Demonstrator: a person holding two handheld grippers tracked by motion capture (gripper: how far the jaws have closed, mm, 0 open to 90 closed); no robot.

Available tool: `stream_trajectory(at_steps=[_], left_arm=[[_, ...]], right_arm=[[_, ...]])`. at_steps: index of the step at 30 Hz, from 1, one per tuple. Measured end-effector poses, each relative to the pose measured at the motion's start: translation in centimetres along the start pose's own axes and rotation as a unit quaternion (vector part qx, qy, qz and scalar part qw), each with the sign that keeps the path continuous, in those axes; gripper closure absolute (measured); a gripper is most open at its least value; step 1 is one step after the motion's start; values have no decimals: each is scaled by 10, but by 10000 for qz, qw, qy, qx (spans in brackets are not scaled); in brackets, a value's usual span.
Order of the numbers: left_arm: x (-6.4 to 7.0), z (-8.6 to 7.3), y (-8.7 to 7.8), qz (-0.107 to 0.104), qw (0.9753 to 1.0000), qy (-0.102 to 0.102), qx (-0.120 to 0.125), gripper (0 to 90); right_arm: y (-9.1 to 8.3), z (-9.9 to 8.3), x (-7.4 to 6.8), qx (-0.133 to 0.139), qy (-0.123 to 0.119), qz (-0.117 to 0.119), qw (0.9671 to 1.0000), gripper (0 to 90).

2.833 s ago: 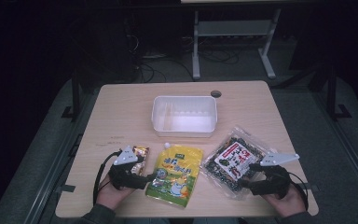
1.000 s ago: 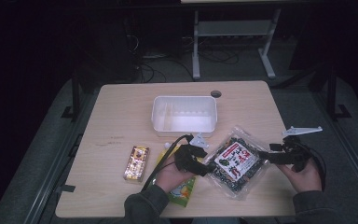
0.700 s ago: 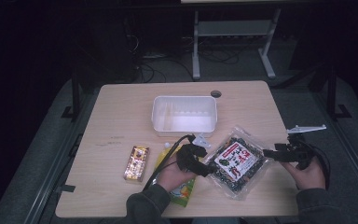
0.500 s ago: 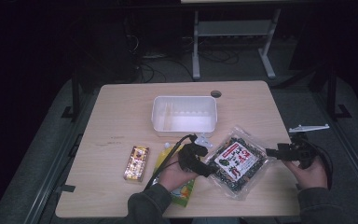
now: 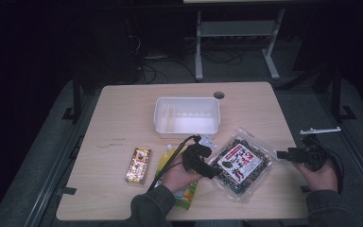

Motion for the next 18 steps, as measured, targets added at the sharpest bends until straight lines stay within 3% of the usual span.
stream_trajectory(at_steps=[11, 18], left_arm=[[-1, -1, 0, -4, 10000, -17, -17, 222], [-3, -2, 2, -13, 10000, -42, -66, 219]], right_arm=[[11, -4, 11, -178, 128, -130, 9997, 430], [18, -9, 18, -256, 300, -10, 9992, 551]])
Point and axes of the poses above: each handheld gripper's, and its own axes: y roughly forward along the jaws, z roughly out of its top, x roughly to its right, the point moved 5 cm from there along y, roughly forward along the jaws, and after that the axes turned 4 degrees about z, right-handed, at the moved point
